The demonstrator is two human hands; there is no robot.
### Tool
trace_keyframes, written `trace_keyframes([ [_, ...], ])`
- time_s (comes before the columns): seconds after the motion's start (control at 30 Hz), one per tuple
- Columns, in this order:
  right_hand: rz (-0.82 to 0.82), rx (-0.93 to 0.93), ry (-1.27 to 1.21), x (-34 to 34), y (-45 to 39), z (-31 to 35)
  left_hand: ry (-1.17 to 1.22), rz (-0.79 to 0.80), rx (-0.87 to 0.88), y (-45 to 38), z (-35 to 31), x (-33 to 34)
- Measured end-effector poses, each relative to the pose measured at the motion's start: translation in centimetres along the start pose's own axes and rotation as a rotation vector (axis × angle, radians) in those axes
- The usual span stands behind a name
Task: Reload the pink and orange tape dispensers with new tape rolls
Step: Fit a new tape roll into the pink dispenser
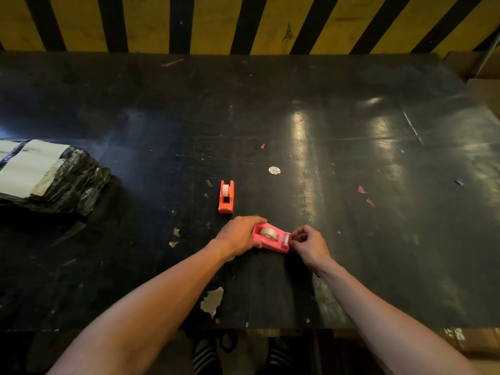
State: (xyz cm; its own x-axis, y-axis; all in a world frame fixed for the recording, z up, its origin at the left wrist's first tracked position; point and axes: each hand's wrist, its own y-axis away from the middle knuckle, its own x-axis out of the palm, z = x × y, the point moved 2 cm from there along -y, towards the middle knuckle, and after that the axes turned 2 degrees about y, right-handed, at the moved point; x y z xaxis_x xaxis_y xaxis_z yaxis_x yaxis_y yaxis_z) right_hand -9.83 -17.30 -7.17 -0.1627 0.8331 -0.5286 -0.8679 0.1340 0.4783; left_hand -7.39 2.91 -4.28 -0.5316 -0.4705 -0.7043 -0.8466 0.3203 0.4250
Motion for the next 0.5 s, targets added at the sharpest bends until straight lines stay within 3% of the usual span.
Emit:
trace_keyframes([
  [0.23, -0.025, -0.093, 0.193, -0.5, -0.4, 0.6, 0.007, -0.009, -0.002, 0.0, 0.2, 0.3],
  [0.37, 0.017, -0.241, 0.326, -0.7, -0.4, 1.4, -0.008, -0.006, -0.002, -0.3, 0.5, 0.4],
  [0.5, 0.081, -0.235, 0.342, -0.8, -0.2, 2.0, -0.019, 0.004, 0.000, -0.5, 0.8, 0.5],
])
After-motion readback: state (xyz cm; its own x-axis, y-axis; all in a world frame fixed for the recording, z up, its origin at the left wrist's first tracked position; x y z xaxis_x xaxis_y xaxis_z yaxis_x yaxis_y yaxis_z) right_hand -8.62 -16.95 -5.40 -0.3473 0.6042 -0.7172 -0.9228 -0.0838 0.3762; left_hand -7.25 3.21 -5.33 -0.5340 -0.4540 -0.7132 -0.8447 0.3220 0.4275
